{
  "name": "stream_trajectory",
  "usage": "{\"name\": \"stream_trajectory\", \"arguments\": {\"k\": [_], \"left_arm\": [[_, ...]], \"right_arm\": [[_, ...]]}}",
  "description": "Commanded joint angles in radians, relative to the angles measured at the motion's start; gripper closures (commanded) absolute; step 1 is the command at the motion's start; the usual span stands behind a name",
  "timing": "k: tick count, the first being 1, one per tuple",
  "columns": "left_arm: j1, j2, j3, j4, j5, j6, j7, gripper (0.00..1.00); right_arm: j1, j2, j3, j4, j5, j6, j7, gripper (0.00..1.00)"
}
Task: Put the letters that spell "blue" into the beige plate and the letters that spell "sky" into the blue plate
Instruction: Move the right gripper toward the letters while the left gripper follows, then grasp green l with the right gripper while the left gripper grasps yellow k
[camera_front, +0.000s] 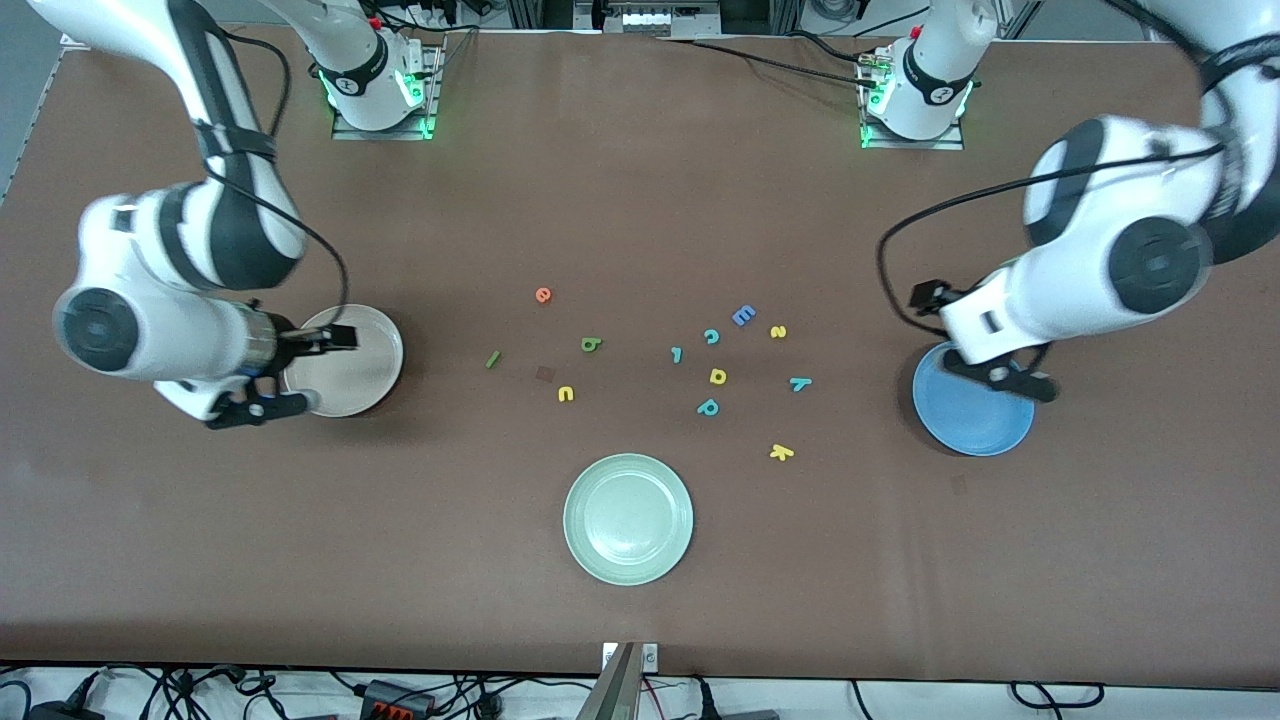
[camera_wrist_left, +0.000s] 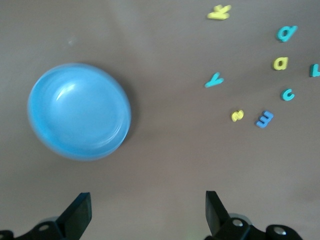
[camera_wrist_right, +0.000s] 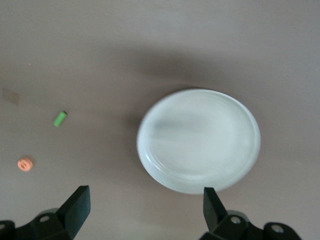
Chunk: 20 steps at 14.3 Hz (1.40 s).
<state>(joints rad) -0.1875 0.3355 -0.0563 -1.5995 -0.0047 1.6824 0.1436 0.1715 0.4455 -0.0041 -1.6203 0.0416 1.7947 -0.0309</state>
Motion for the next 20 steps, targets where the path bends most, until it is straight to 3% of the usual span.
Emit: {"name": "stream_trajectory", "arguments": {"k": [1, 4, 6, 9, 11, 15, 20], "left_arm": [[-0.044, 0.080, 0.006, 0.020, 0.009, 0.115, 0.178, 0.00], [-0.067, 0.169, -0.013, 0.020, 0.009, 0.284, 0.532, 0.00], [-0.069, 0.247, -0.013, 0.029, 0.015, 0.374, 0.638, 0.00], [-0.101, 0.329, -0.014, 0.032, 0.020, 0.526, 0.763, 0.00], [-0.150, 0.370, -0.011, 0.052, 0.066, 0.546, 0.857, 0.00], [-0.165, 0.465, -0.011, 0.144, 0.088, 0.554, 0.984, 0.00], [-0.165, 0.537, -0.011, 0.219, 0.086, 0.600, 1.059, 0.15]], "right_arm": [[0.080, 0.056, -0.007, 0.010, 0.012, 0.067, 0.083, 0.00], [0.124, 0.107, -0.007, 0.004, 0.029, 0.118, 0.135, 0.00], [0.141, 0.122, -0.007, -0.016, 0.069, 0.153, 0.270, 0.00], [0.206, 0.082, -0.007, -0.174, 0.070, 0.358, 0.498, 0.00], [0.243, 0.082, -0.007, -0.228, 0.070, 0.442, 0.612, 0.00], [0.263, 0.102, -0.007, -0.243, 0.070, 0.449, 0.765, 0.00], [0.293, 0.105, -0.007, -0.300, 0.070, 0.534, 0.879, 0.22]]}}
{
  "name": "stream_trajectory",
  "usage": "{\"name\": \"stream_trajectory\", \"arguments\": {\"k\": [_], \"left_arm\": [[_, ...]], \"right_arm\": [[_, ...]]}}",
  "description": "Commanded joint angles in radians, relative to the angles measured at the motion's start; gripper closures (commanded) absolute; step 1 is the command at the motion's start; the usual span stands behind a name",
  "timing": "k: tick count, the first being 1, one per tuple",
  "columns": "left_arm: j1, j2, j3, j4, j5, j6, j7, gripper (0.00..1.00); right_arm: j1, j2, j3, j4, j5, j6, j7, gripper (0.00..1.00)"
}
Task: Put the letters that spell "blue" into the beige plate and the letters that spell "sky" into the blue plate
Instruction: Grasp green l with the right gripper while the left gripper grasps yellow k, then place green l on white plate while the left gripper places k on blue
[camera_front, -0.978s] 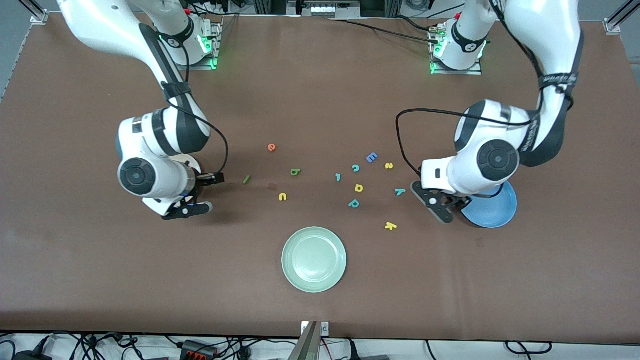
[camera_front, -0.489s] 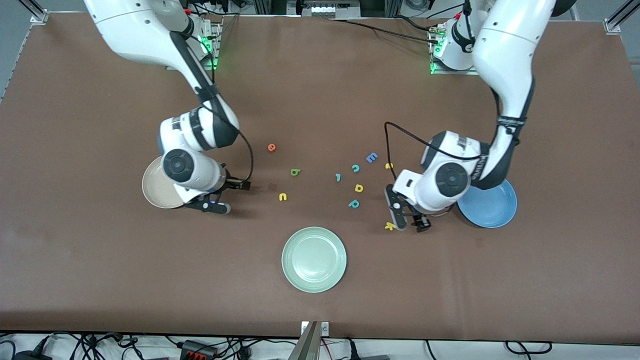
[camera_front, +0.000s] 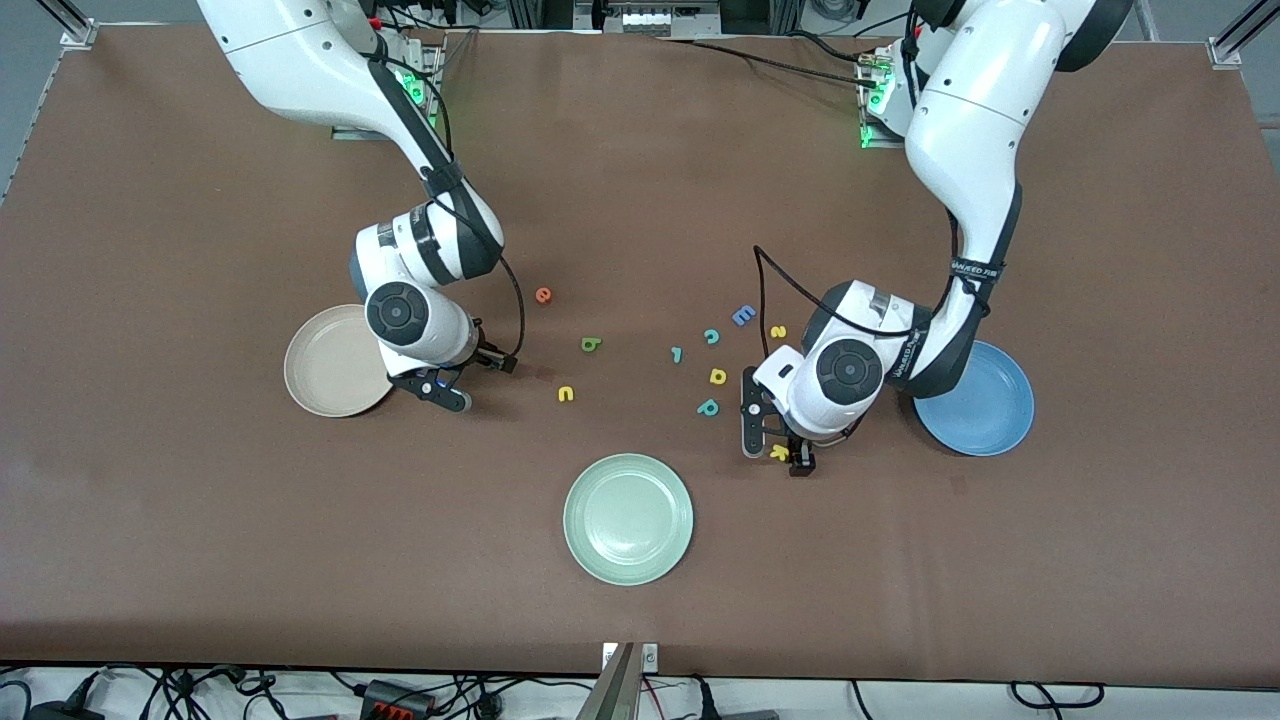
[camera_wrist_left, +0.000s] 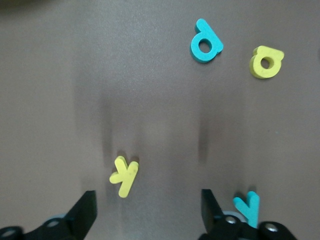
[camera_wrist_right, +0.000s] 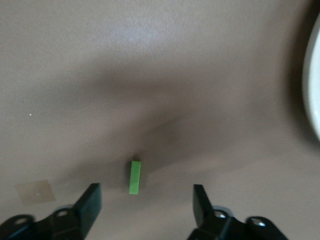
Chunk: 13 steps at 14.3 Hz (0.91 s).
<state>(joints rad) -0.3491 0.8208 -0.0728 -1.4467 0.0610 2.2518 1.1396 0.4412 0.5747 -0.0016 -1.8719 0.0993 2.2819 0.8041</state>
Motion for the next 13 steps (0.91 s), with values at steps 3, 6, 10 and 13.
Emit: {"name": "stream_trajectory", "arguments": {"k": [3, 6, 10, 13], "left_arm": [[-0.005, 0.086, 0.005, 0.072, 0.022, 0.116, 0.077, 0.25], [0.001, 0.084, 0.005, 0.071, 0.026, 0.117, 0.080, 0.39], [0.004, 0.078, 0.005, 0.069, 0.025, 0.114, 0.095, 0.80], [0.006, 0.075, 0.005, 0.069, 0.025, 0.109, 0.094, 0.94]], "right_arm": [[0.021, -0.021, -0.009, -0.055, 0.013, 0.064, 0.052, 0.31], [0.022, -0.009, -0.009, -0.055, 0.013, 0.070, 0.066, 0.35], [0.022, 0.008, -0.009, -0.052, 0.013, 0.097, 0.066, 0.40], [0.022, 0.014, -0.009, -0.050, 0.013, 0.105, 0.066, 0.59]]}}
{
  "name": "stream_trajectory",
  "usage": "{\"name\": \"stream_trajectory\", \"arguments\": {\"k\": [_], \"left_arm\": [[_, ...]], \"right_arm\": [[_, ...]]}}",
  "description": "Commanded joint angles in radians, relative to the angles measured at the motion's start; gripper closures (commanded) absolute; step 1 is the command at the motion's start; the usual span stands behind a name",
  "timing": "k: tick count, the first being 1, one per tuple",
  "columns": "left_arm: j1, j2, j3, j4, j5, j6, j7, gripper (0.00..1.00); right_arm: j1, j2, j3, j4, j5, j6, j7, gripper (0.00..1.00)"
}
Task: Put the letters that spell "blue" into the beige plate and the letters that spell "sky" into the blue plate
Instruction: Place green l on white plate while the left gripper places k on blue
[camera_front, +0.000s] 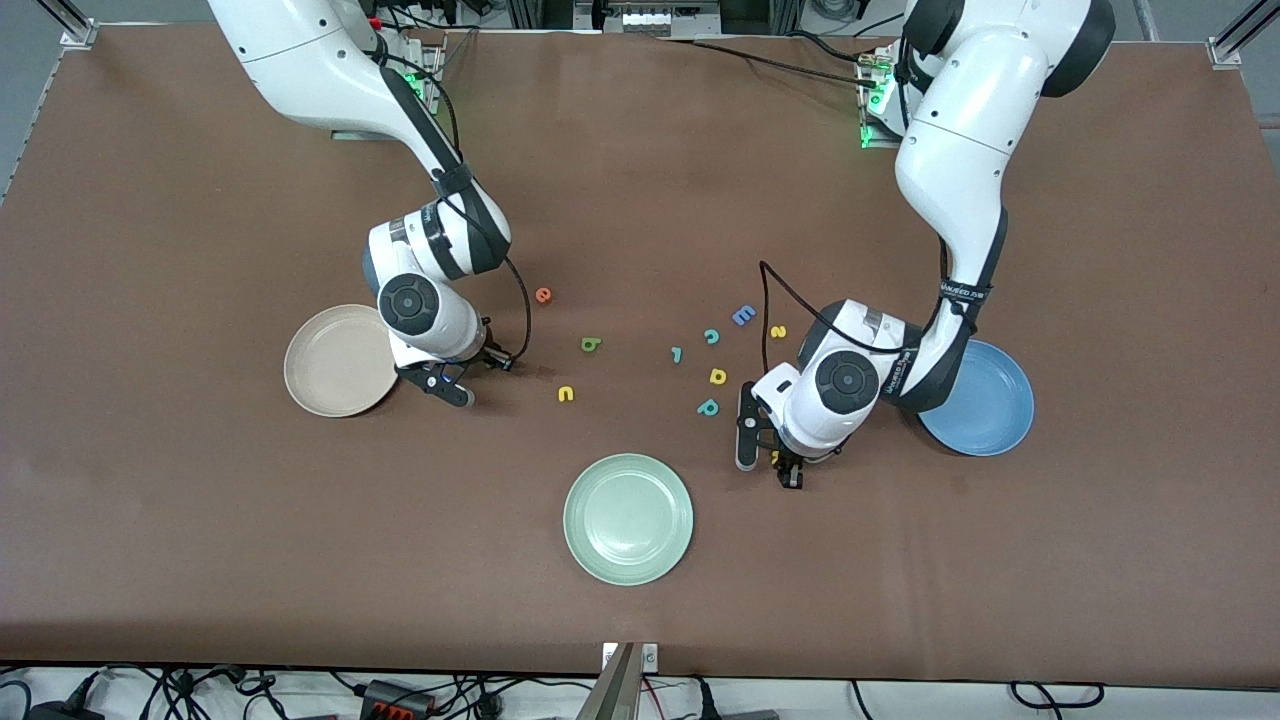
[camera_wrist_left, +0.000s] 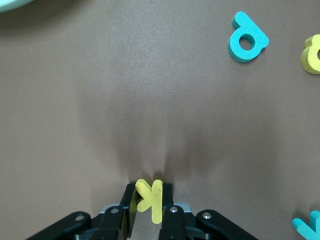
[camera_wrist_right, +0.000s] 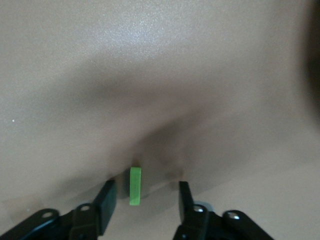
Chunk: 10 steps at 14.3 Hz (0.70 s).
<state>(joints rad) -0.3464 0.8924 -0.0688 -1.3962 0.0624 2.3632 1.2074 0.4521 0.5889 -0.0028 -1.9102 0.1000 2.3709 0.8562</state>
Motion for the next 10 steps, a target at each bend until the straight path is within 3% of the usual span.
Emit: {"name": "stream_trajectory", "arguments": {"k": [1, 2, 3, 6, 10], "left_arm": [[0.004, -0.001, 0.001, 0.019, 0.022, -0.007, 0.023, 0.94], [0.009, -0.007, 0.001, 0.019, 0.019, -0.021, 0.017, 0.94], [0.017, -0.024, 0.001, 0.013, 0.013, -0.062, 0.008, 0.94], [0.052, -0.093, 0.012, 0.014, 0.011, -0.235, -0.086, 0.94], [0.173, -0.196, 0.018, 0.010, 0.022, -0.511, -0.288, 0.94]], "right_arm": [[0.011, -0.001, -0.008, -0.012, 0.012, 0.015, 0.012, 0.81], [0.010, -0.001, -0.008, -0.010, 0.012, 0.014, 0.007, 0.96], [0.011, -0.001, -0.008, -0.009, 0.012, 0.014, 0.003, 1.00], [0.001, -0.021, -0.008, 0.008, 0.012, 0.002, -0.016, 1.00], [-0.038, -0.098, -0.026, 0.046, 0.006, -0.051, -0.100, 1.00]]}}
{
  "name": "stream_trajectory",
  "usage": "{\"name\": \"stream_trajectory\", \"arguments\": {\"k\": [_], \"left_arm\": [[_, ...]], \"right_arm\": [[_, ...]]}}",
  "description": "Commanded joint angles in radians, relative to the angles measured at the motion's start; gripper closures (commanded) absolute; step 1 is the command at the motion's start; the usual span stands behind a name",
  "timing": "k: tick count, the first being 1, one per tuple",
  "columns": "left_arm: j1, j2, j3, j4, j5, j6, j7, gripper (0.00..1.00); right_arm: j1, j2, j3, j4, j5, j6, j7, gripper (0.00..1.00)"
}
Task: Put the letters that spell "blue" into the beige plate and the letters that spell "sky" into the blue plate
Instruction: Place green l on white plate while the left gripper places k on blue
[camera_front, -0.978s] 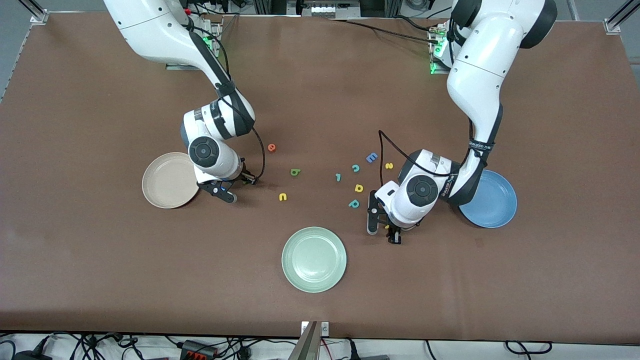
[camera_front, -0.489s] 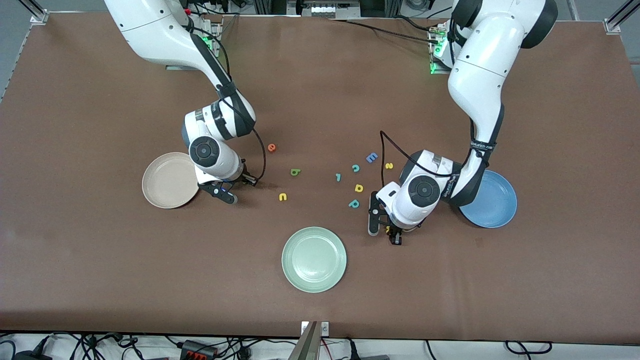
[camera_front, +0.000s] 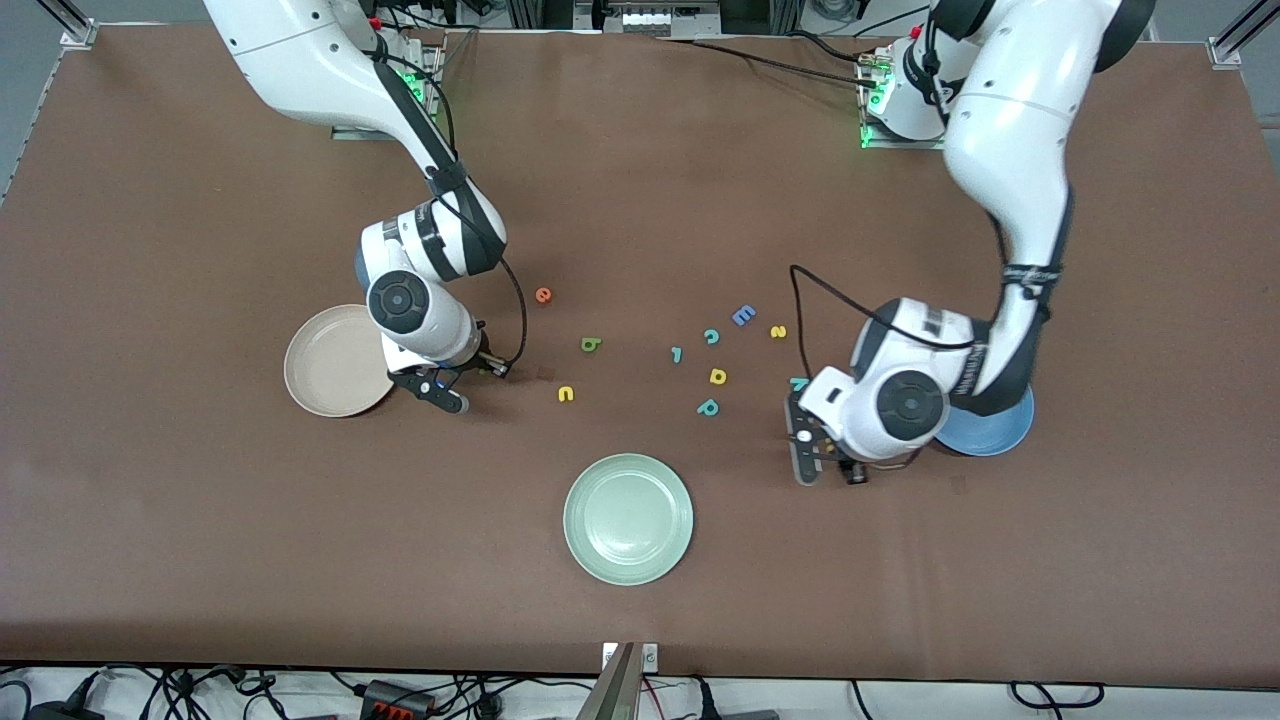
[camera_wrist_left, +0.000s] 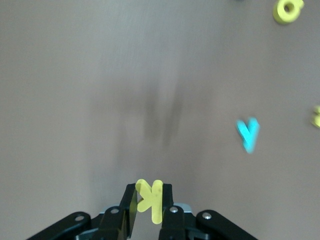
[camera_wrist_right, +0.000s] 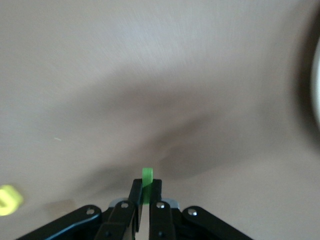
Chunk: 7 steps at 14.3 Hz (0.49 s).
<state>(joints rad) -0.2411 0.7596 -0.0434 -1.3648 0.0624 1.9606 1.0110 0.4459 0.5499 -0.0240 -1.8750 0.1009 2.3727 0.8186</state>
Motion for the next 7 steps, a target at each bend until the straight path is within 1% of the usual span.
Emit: {"name": "stream_trajectory", "arguments": {"k": [1, 3, 4, 7], "left_arm": [[0.106, -0.075, -0.009, -0.025, 0.020, -0.152, -0.139, 0.94], [0.172, -0.094, -0.013, -0.062, 0.013, -0.180, -0.276, 0.94], [0.174, -0.106, -0.012, -0.094, 0.013, -0.180, -0.360, 0.94], [0.175, -0.115, -0.009, -0.181, 0.024, -0.169, -0.616, 0.94]], "right_arm": [[-0.065, -0.061, -0.007, 0.046, 0.003, -0.120, -0.112, 1.00], [-0.160, -0.051, -0.010, 0.068, -0.001, -0.223, -0.247, 1.00], [-0.211, -0.045, -0.010, 0.063, -0.001, -0.237, -0.325, 1.00], [-0.291, -0.047, -0.011, 0.062, -0.003, -0.299, -0.459, 1.00]]}}
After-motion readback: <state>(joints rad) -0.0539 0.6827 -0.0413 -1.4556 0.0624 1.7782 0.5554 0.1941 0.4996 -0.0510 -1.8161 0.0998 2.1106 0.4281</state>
